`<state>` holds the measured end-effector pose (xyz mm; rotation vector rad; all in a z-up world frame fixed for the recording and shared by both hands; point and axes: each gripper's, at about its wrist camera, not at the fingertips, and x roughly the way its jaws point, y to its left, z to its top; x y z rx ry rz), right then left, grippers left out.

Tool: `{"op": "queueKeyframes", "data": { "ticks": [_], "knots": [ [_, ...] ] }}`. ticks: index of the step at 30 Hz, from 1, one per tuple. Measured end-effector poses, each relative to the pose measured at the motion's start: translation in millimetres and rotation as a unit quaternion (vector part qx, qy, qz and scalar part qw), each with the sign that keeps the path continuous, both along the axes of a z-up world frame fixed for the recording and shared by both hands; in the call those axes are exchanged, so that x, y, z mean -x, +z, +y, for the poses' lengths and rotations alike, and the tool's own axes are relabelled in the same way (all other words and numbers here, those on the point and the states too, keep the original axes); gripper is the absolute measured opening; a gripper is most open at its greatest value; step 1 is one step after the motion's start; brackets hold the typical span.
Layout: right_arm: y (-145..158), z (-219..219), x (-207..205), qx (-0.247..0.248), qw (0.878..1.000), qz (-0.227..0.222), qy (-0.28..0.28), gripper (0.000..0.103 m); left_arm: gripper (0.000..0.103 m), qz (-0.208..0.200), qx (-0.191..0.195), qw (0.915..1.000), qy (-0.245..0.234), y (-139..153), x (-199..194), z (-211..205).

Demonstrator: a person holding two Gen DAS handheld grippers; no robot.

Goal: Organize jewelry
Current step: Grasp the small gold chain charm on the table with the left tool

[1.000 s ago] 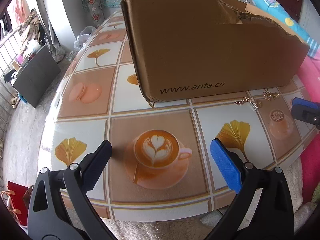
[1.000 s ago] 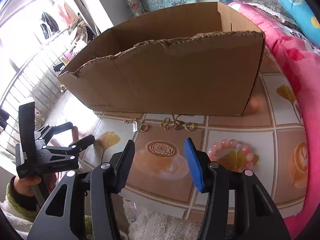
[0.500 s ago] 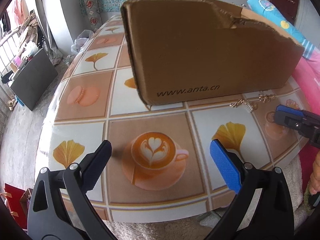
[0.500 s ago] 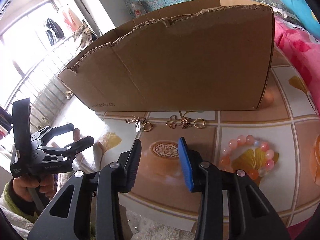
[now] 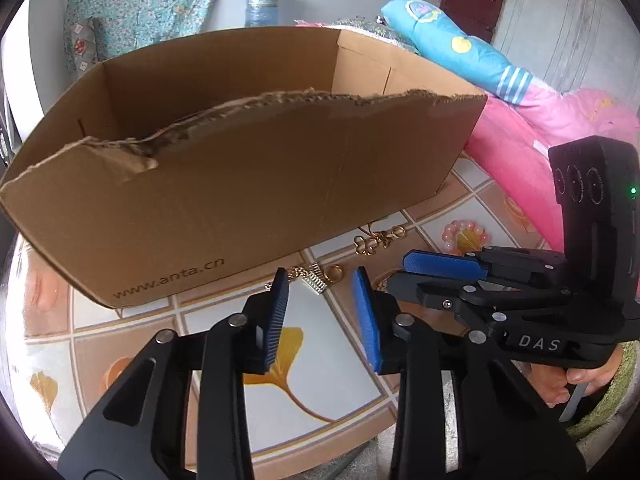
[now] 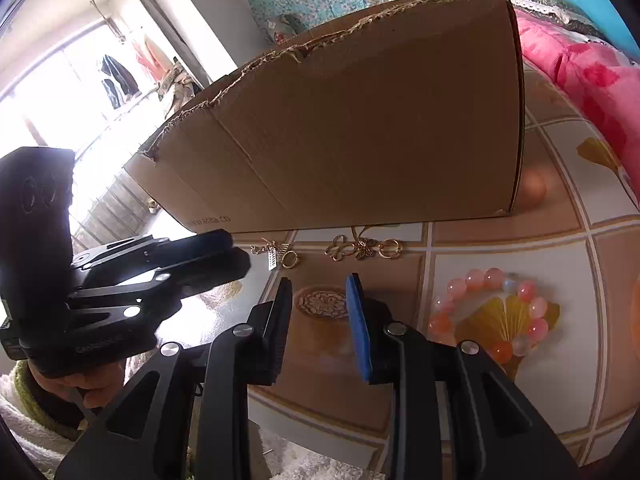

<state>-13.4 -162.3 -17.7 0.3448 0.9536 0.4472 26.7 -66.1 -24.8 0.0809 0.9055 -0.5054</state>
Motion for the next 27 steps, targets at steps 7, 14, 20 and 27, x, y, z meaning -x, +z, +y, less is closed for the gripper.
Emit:
{"op": "queueKeyframes", "data": {
  "ticks": [7,14,20,27],
  "knots": [
    [-4.1,-15.9,3.7,-0.02,1.0,-0.001,-0.001,0.026,0.021,0.023,-0.041,0.9989,0.007,-13.9,-13.4,-11.7],
    [-7.6,-25.8,6.7,-0.025,1.0,-0.007,0.002,0.026,0.013,0.019,-0.08,0.9965,0.015,-15.1,-19.2,-20.4],
    [-7.8,-31.1,8.3,-0.029,1.0,-0.008,0.002,0.026,0.005,0.022,-0.086,0.9959,0.016,-17.3,-22.5,-28.9],
    [-5.4,-30.0,7.8,-0.029,1.0,-0.007,0.003,0.026,0.005,0.03,-0.072,0.9968,0.016,-11.4,-16.4,-17.6]
  ]
}}
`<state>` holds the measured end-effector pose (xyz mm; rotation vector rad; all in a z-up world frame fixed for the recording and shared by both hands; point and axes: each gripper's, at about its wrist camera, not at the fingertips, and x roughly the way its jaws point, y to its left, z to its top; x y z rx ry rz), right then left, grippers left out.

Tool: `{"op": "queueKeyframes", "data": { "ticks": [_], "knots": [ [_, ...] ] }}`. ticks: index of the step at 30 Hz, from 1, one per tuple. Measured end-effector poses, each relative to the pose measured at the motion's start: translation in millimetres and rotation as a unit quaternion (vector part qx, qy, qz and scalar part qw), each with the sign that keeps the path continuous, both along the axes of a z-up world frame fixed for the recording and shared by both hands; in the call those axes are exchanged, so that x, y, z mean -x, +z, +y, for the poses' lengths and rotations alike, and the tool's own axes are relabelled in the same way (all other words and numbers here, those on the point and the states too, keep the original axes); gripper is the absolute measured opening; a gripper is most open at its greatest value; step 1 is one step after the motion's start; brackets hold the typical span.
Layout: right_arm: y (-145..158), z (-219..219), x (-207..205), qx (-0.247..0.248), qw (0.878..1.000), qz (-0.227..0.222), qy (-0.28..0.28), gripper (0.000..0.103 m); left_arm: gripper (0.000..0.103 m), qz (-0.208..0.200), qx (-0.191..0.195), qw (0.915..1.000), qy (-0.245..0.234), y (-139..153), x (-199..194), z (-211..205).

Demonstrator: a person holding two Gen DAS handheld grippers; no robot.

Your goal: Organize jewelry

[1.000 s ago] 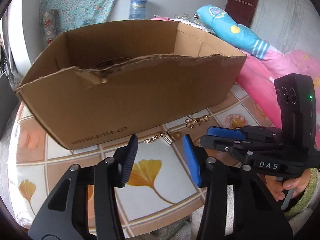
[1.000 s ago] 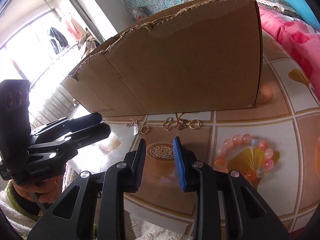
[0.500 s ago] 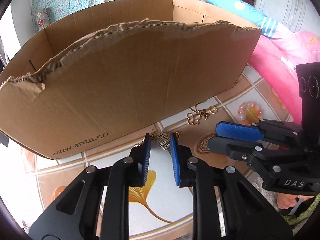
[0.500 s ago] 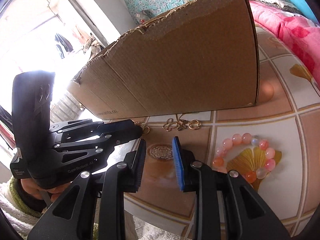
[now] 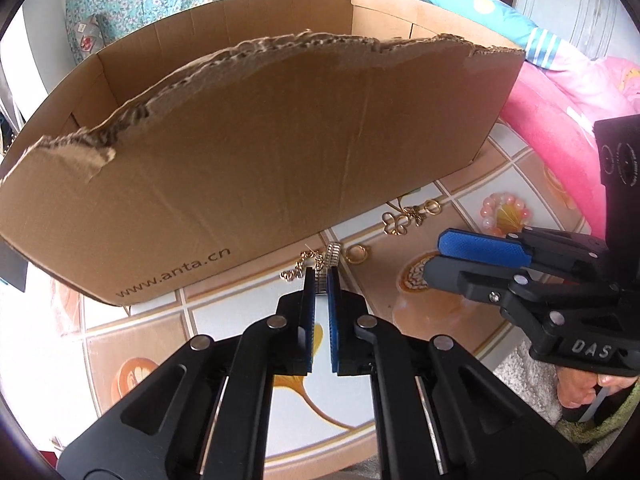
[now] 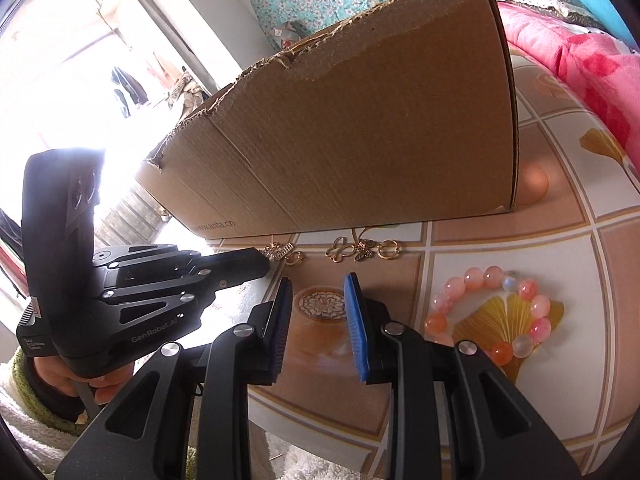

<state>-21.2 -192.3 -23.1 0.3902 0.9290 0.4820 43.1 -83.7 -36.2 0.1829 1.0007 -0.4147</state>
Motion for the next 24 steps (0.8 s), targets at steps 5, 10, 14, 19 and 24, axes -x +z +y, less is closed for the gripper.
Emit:
{"op": "queueKeyframes", "data": {
  "ticks": [5,10,14,19,24],
  "knots": [
    [1.6,1.5,-0.7,0.003,1.0,-0.001,0.0,0.026,0.005,-0.005,-0.001,1.0,0.001,7.0,9.1,9.0],
    [4.5,4.8,-1.2,0.014,1.0,0.001,0.003,0.026,0.005,-0.013,0.001,0.9998,0.017,8.1,19.8,18.7],
    [8.1,10.6,-2.8,0.033,0.999,0.001,0.007,0.026,0.005,-0.021,0.014,0.999,0.037,10.2,25.8,30.7],
    [13.4,21.2,-6.1,0.064,0.998,0.006,0.011,0.026,0.005,-0.025,0.026,0.9979,0.053,5.9,27.6,47.3],
    [21.0,34.3,-9.6,0.079,0.997,0.007,0.019,0.026,0.005,-0.031,0.03,0.9969,0.066,0.9,29.8,59.6]
  ]
}}
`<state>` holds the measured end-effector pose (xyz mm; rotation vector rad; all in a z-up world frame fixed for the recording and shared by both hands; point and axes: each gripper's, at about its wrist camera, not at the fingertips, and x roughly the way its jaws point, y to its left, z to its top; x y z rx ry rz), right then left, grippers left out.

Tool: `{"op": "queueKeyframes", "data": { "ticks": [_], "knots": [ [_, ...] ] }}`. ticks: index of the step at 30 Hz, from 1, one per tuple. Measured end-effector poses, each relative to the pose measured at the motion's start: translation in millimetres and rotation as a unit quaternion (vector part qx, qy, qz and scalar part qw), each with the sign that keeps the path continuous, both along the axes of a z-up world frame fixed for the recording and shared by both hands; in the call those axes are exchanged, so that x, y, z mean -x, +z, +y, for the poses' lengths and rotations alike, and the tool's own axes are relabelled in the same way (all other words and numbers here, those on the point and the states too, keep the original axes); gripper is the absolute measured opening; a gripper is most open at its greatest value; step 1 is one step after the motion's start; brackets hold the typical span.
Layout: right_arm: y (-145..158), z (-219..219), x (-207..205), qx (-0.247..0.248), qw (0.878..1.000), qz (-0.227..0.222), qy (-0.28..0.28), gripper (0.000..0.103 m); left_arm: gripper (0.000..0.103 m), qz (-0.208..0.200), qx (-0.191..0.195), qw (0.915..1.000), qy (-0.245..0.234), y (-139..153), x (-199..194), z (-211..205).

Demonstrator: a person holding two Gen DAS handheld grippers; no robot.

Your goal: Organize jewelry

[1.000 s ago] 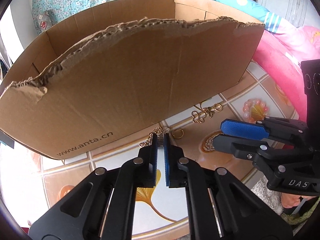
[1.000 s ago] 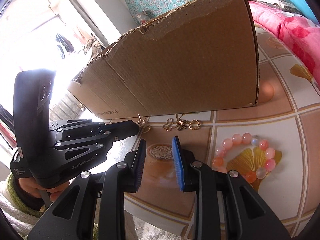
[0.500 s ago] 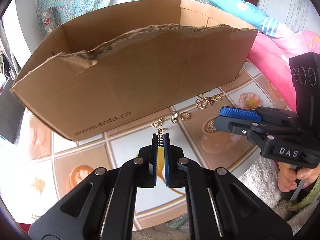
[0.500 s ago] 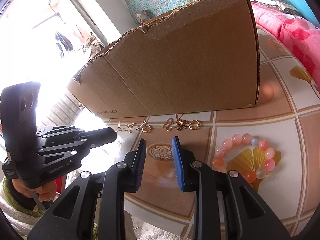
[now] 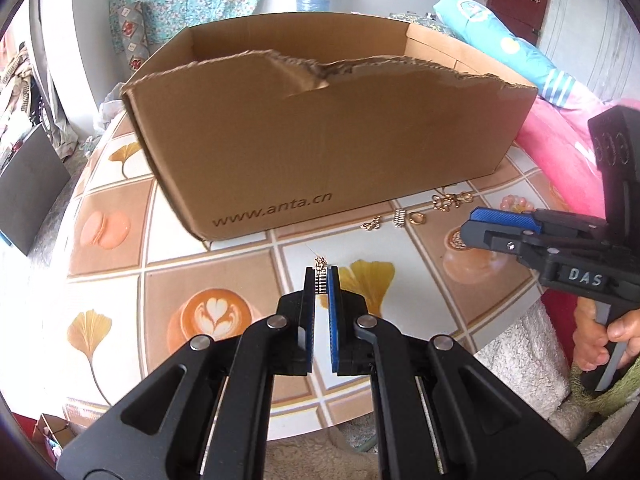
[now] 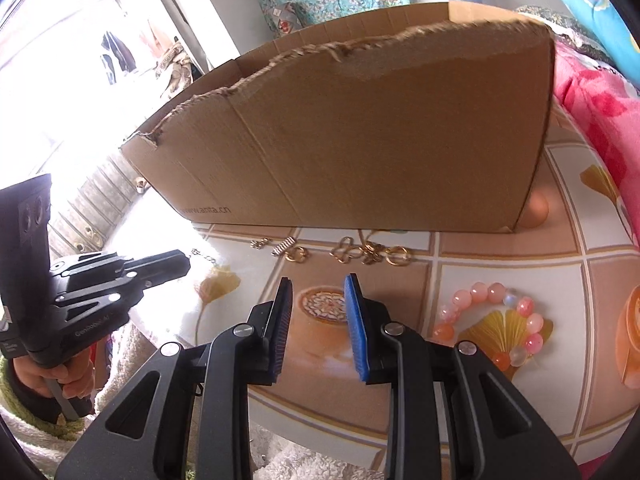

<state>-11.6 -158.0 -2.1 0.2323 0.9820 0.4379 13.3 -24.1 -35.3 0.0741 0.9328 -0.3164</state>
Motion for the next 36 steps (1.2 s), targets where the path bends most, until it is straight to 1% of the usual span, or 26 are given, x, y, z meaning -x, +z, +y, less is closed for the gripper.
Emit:
{"op": "queueKeyframes", "data": {
  "ticks": [4,9,14,16,18,22,26,31,34,36],
  "knots": [
    [9.5,20.8,-6.7,0.005,1.0,-0.011,0.025,0.026,0.005,-0.003,0.004,1.0,0.007,-4.0,3.1,9.0],
    [11.7,52.1,-24.8,0.022,0.998,-0.014,0.062,0.026,0.005,-0.003,0.013,0.9998,0.014,-9.1,2.5,12.3],
    [13.4,71.1,-44.8,0.031,0.996,-0.013,0.077,0.026,0.005,-0.009,0.016,0.9998,0.011,-9.8,3.6,16.7],
    [12.8,76.0,-48.7,0.032,0.996,-0.009,0.083,0.026,0.005,-0.01,0.022,0.9997,0.011,-10.8,3.8,18.8],
    [10.8,83.2,-49.6,0.044,0.995,-0.004,0.086,0.026,0.005,-0.011,0.027,0.9995,0.011,-11.8,4.4,21.1],
    [4.0,86.0,-49.0,0.064,0.994,0.017,0.081,0.026,0.005,-0.013,0.033,0.9993,0.011,-11.9,4.8,21.8],
    [6.1,81.9,-48.1,0.088,0.994,0.018,0.07,0.026,0.005,-0.015,0.039,0.9991,0.011,-11.8,5.0,24.6],
    [8.4,74.1,-47.6,0.103,0.993,0.027,0.051,0.026,0.005,-0.015,0.045,0.9988,0.011,-12.2,6.2,28.7],
    [10.8,71.4,-43.0,0.096,0.994,0.018,0.053,0.026,0.005,-0.014,0.05,0.9986,0.013,-12.2,6.6,30.9],
    [11.9,75.5,-40.9,0.101,0.993,0.01,0.06,0.026,0.005,-0.013,0.053,0.9984,0.014,-11.9,6.6,31.2]
  ]
}}
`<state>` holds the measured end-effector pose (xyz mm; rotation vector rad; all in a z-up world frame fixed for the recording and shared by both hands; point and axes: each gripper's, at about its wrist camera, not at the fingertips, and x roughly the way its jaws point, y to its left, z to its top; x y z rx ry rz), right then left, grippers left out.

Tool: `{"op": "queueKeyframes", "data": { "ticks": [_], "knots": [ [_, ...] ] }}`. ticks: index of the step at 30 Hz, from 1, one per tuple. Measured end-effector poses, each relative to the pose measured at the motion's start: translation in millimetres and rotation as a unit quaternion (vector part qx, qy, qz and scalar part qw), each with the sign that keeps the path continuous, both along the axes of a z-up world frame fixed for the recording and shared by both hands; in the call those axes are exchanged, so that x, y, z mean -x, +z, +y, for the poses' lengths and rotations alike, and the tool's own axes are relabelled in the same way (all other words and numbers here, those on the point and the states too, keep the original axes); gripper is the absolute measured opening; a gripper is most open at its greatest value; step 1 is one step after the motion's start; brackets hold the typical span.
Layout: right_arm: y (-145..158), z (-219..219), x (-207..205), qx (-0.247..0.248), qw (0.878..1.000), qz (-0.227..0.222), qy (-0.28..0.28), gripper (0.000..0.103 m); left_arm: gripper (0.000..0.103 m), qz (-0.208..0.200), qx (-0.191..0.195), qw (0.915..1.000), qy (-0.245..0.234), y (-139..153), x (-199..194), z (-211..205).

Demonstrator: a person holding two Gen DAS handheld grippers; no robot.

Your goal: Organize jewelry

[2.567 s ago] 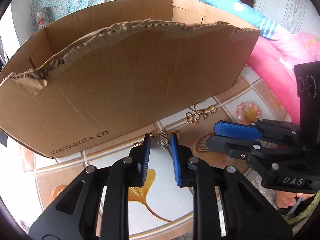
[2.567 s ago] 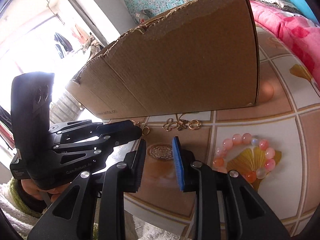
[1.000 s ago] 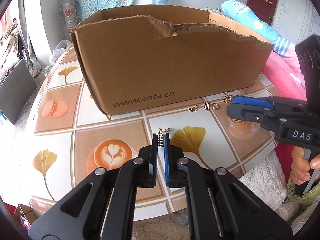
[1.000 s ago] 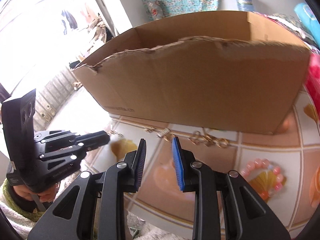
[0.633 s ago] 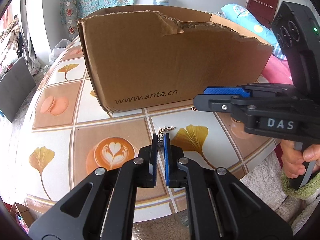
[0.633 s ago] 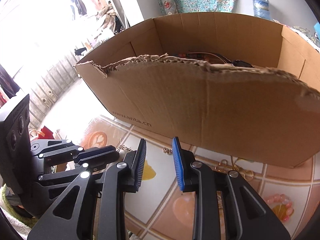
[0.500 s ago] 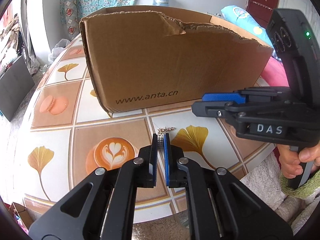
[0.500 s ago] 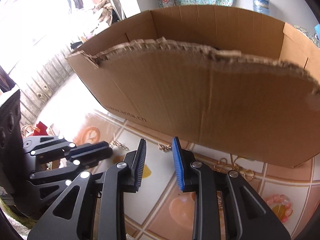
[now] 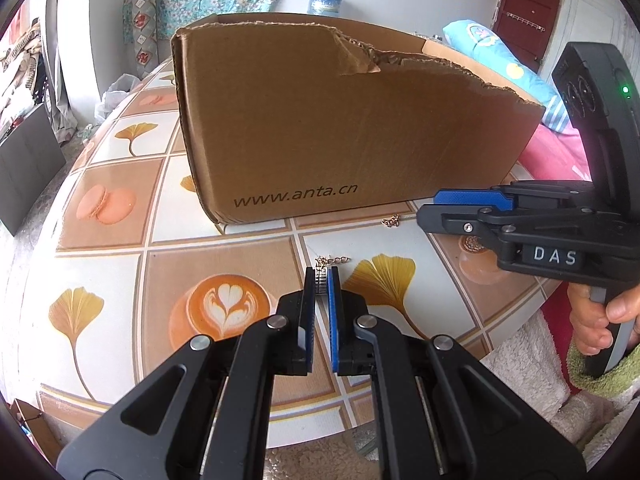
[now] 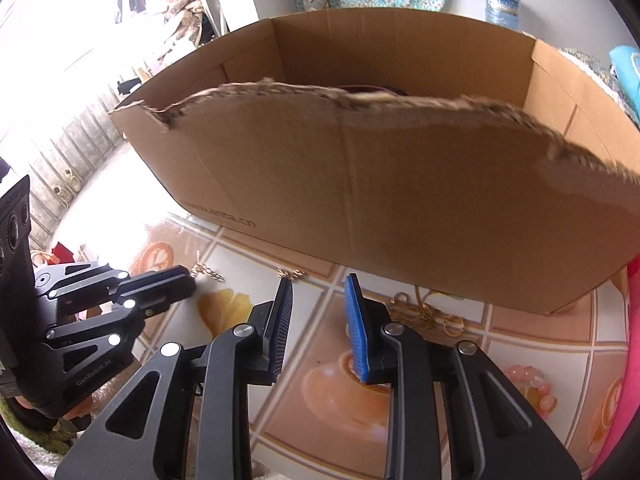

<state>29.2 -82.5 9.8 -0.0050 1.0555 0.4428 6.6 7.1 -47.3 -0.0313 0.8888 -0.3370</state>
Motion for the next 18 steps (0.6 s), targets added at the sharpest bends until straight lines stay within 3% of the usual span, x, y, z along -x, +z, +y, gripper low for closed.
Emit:
{"op": "queueKeyframes", "data": {
  "ticks": [13,18],
  "knots": [
    [-9.5,38.4,-4.5,0.046,0.999,-0.027,0.012,0.026,0.005,0.003,0.009,1.0,0.001,0.4,-0.6,1.5],
    [-9.5,34.4,-4.8,0.043,0.999,-0.022,0.004,0.015,0.005,0.002,0.012,0.9999,0.001,0.3,-0.7,3.2]
  ]
}}
